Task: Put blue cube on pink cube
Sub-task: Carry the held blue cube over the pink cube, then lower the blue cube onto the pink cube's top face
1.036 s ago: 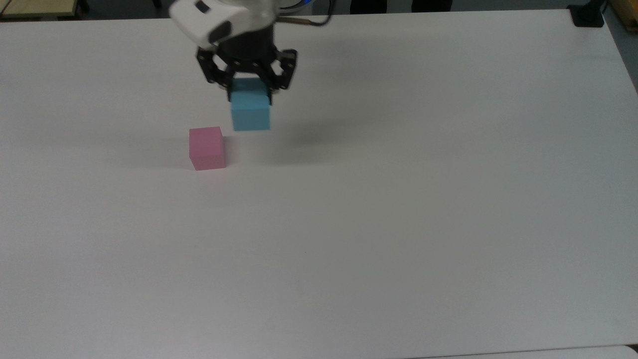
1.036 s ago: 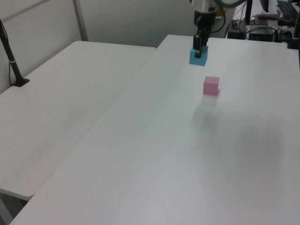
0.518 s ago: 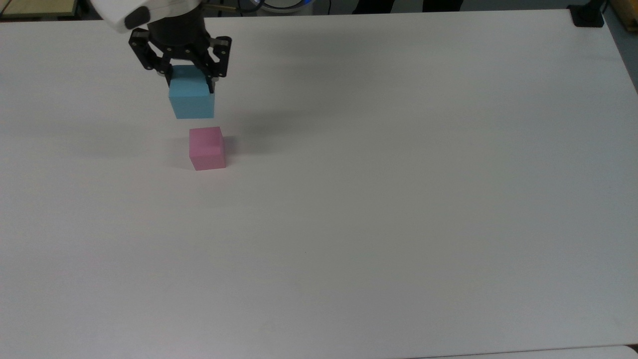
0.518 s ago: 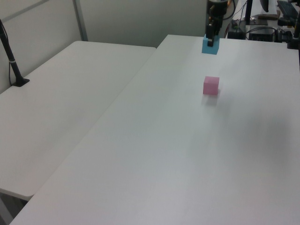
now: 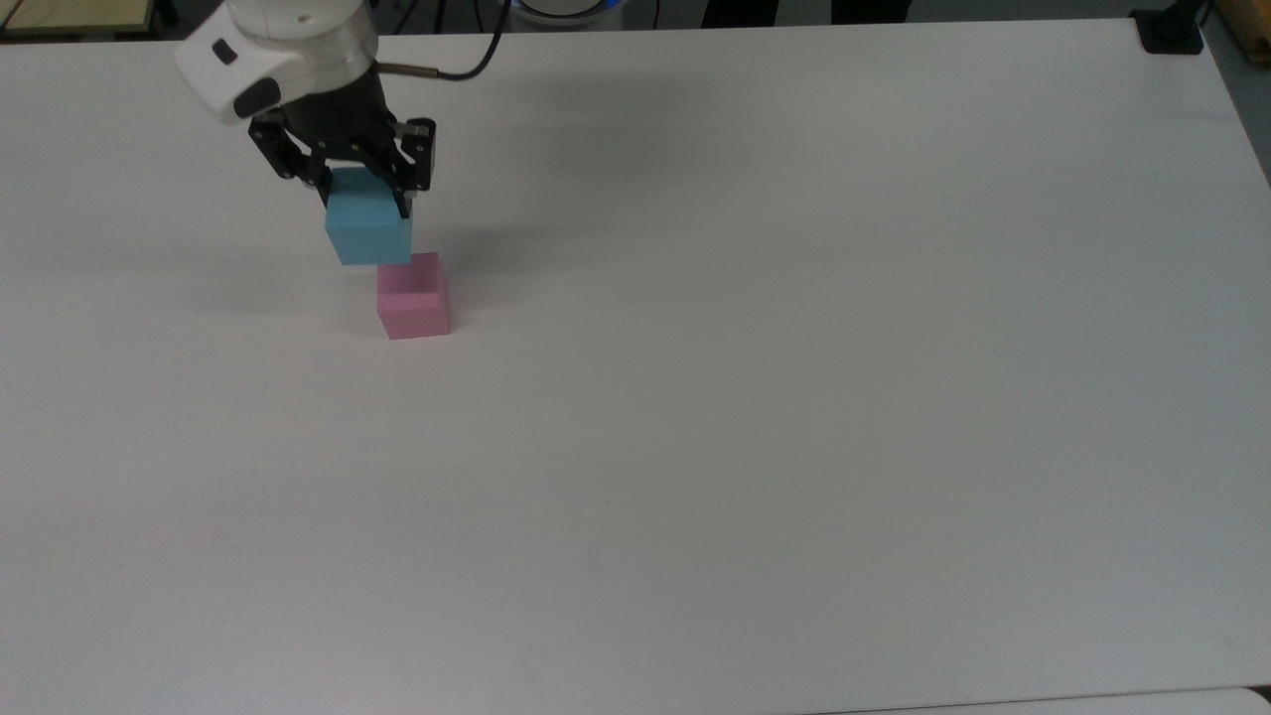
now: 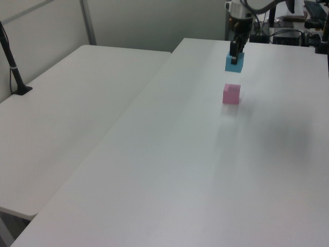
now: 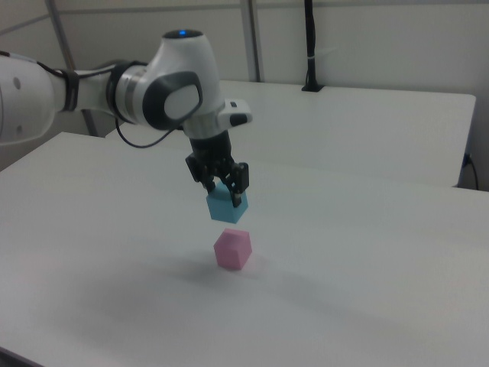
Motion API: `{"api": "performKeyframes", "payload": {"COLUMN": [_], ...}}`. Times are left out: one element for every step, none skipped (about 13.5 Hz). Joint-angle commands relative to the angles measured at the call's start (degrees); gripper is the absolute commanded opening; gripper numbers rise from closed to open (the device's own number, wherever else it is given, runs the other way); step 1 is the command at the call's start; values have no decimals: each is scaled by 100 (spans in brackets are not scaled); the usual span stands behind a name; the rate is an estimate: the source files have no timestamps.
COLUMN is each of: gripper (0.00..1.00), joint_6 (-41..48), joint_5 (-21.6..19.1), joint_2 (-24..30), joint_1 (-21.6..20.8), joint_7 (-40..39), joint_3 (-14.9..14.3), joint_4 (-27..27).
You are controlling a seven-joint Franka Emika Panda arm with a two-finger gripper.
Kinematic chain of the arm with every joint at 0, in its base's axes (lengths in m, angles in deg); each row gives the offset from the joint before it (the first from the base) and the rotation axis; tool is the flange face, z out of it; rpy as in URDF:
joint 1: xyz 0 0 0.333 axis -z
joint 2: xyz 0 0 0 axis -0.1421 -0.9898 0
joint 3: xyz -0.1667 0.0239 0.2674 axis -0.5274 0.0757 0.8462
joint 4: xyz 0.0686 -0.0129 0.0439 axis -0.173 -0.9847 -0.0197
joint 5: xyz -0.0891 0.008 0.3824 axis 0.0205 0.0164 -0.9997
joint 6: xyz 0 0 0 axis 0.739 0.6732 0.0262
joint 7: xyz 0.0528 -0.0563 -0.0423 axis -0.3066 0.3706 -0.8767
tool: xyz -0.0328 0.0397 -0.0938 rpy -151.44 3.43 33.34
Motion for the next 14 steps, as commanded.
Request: {"api": "performKeyframes", "payload": {"gripper": [63,63,63,63,63,63,63,63,63,62,62,62,63,66], "joint_6": [-642,-679,-696,-688,-688,-757,-932,-969,-986,-995,-1030,-1048,-1057,-1057], "joint_5": [43,78,131,201,210,228,237,237,237,237,237,237,245,246], "joint_2": [73,73,56,38,38,12,-15,-15,-41,-94,-111,-120,-120,-120], "joint_1": [-32,-32,-32,-41,-41,-41,-58,-67,-76,-85,-94,-111,-111,-111], "joint_7": [-133,-133,-133,-133,-133,-133,-133,-133,-124,-124,-124,-116,-98,-98], "joint_3": [-21,-21,-21,-12,-12,-12,-12,-12,-12,-12,-12,-12,-12,-12], "joint_4": [-541,-577,-612,-656,-674,-735,-831,-849,-858,-841,-841,-841,-832,-823]}}
